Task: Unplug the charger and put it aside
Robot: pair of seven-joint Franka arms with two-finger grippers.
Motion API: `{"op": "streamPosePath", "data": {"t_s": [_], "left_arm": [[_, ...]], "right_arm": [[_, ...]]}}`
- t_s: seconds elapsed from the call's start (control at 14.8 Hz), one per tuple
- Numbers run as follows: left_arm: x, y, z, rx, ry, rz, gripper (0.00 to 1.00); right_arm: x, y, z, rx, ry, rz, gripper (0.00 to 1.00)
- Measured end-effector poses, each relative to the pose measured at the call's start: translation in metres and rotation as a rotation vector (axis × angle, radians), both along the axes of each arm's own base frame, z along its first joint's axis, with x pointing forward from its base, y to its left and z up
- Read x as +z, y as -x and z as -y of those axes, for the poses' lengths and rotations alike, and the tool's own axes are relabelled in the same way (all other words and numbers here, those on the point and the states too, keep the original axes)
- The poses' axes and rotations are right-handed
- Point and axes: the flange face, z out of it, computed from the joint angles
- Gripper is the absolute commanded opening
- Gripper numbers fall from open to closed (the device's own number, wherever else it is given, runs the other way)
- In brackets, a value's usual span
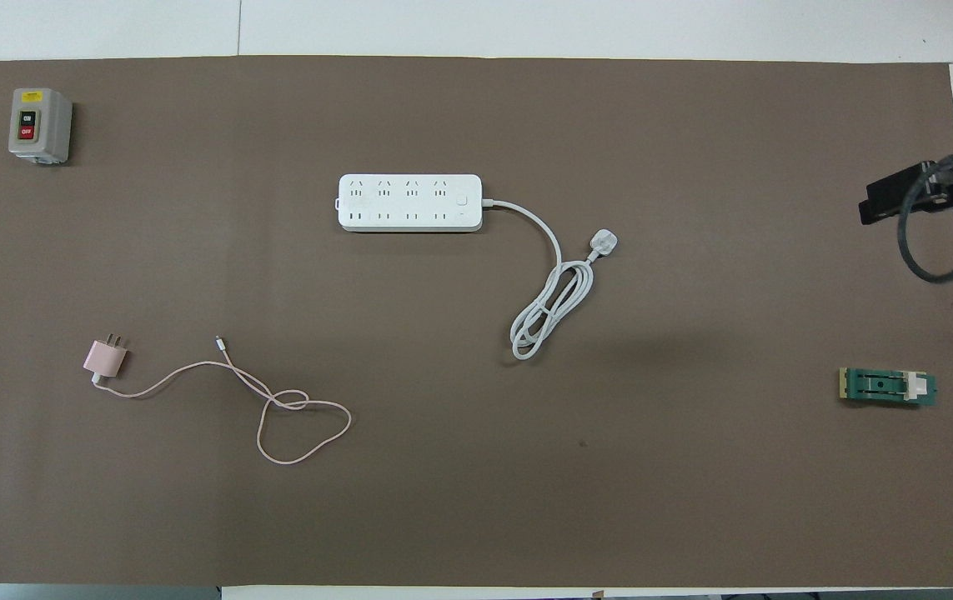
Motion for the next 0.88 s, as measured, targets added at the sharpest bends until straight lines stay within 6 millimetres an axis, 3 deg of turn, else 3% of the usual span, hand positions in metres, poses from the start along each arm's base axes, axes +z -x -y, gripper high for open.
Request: {"op": "streamPosePath", "data": {"t_s": [0.2, 0.34, 0.88], "left_arm": [[-0.010, 0.002, 0.041, -0.084, -0.026, -0.047, 1.00], [-0.011, 0.003, 0.055, -0.110, -0.027, -0.058, 1.00], [-0.017, 0.008, 0.058, -0.208, -0.026, -0.086, 1.00]], "right_arm": [[-0.006, 0.011, 0.012, 0.017, 0.035, -0.033, 1.00], [-0.010, 0.012, 0.015, 0.013, 0.037, -0.048, 1.00], [-0.014, 0.014, 0.022, 0.000, 0.037, -0.060, 1.00]]}}
